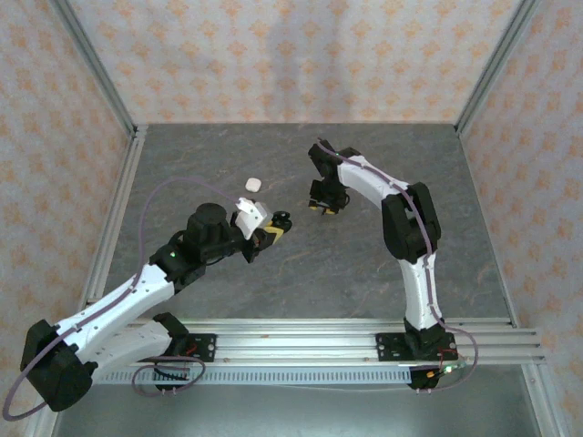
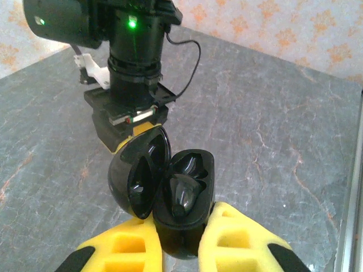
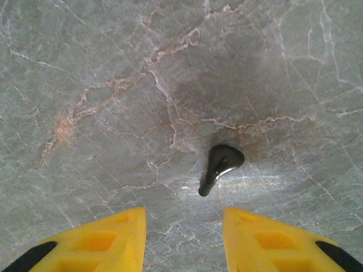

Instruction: Insert the wireless bluetooth earbuds into the charging case

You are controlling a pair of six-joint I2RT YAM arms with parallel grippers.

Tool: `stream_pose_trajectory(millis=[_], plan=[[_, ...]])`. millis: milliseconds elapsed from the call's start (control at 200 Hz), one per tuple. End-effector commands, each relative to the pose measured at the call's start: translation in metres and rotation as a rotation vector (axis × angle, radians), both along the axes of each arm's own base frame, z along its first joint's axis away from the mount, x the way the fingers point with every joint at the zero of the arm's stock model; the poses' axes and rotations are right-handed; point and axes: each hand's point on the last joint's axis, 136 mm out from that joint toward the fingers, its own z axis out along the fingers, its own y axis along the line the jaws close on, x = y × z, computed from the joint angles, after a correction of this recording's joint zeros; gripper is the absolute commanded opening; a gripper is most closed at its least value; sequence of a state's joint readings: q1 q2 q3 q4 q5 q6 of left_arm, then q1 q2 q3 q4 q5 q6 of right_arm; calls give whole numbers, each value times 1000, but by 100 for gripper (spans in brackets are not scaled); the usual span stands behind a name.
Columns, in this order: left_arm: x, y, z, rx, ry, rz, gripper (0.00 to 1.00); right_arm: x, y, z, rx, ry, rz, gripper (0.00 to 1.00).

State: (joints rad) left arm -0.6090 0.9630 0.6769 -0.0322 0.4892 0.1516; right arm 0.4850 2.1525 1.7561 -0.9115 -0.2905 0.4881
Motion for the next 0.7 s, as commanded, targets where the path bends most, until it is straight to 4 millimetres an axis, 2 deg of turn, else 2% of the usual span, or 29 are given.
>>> stream_pose_trajectory(millis=[0,455,696], plan=[[5,-6,10,8,-60,-20,0,1,-16,-5,-94,19,8,41],[12,-10,1,51,-65,-39,0,9,-33,-31,-176,69,3,42],[14,-12,-1,67,-59,-51,0,13,-26,-41,-152,82,32,39]])
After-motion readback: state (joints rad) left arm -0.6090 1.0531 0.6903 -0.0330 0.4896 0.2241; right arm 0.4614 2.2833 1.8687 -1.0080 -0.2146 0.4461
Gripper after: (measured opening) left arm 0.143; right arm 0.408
